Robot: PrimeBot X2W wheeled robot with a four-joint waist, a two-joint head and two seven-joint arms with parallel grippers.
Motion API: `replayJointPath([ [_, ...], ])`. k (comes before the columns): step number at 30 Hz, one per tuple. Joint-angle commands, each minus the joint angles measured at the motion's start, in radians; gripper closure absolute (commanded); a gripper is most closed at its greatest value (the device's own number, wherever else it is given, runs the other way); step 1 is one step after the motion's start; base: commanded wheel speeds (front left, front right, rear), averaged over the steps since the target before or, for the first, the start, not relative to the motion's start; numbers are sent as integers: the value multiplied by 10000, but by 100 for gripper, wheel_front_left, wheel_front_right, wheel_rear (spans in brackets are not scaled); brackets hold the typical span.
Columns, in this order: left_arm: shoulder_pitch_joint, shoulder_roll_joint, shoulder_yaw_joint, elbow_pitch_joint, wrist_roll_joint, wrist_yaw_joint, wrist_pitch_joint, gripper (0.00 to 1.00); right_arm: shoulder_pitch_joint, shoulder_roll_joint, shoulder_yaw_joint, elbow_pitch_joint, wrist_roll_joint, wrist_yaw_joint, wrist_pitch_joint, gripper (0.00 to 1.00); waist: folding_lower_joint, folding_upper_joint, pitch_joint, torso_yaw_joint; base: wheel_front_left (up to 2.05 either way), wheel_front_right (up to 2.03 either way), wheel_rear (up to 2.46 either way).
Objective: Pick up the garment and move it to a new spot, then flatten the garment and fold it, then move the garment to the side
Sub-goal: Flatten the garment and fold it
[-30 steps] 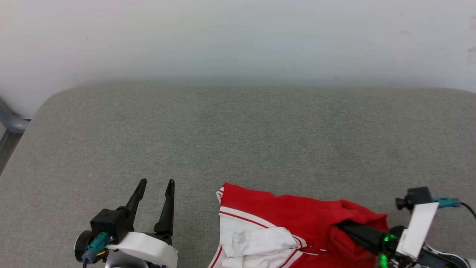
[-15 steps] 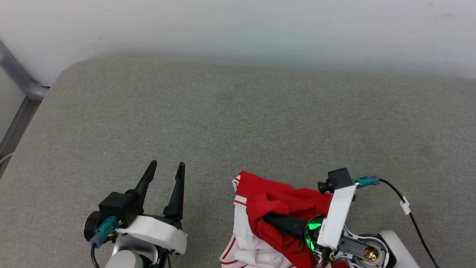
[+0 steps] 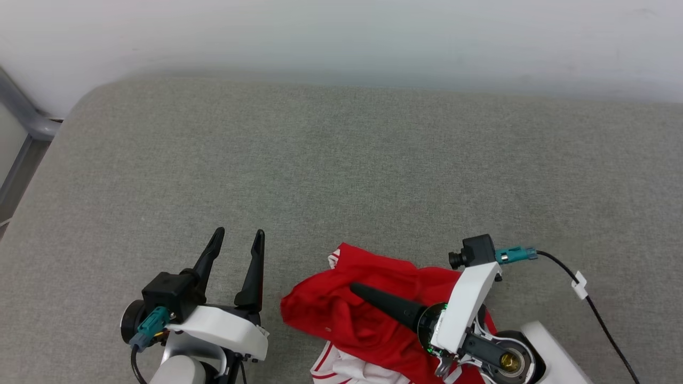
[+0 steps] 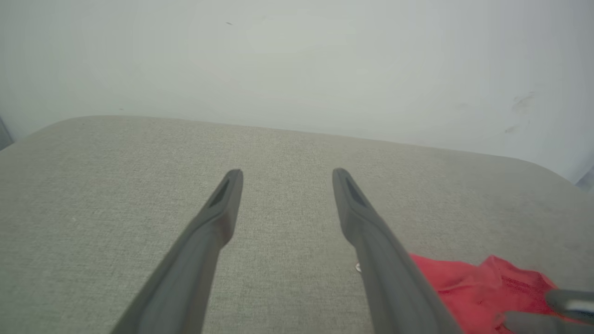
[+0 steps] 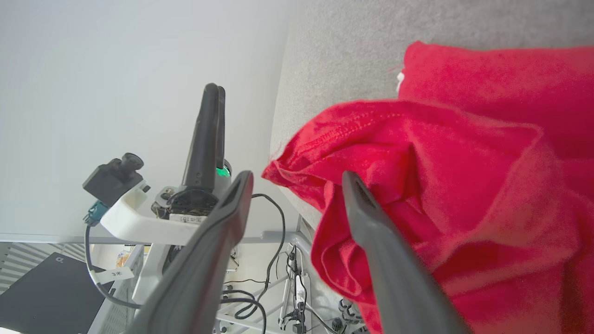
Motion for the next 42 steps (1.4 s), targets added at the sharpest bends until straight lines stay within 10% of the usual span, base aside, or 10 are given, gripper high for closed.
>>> replayJointPath([
  [1,-68,-17,45,29,99,-34,-18,0,-171,-160,84,-199,-124,-5,-164,0,-1,0,-90,-94,0,0,0],
  [19,437,-67,415,-10,388,74,-18,0,583,-2380,-1316,-930,-5237,-5,-4379,0,-1,0,-602,-901,0,0,0],
  [30,851,-212,782,-131,428,227,-18,0,1994,-1653,-4199,-1801,-9123,-5,-6225,0,-1,0,-947,-1411,0,0,0],
  [42,1524,-375,1177,-289,625,257,-18,0,3873,-716,-4587,-3744,-10649,-5,-5928,0,-1,0,-1356,-1591,0,0,0],
])
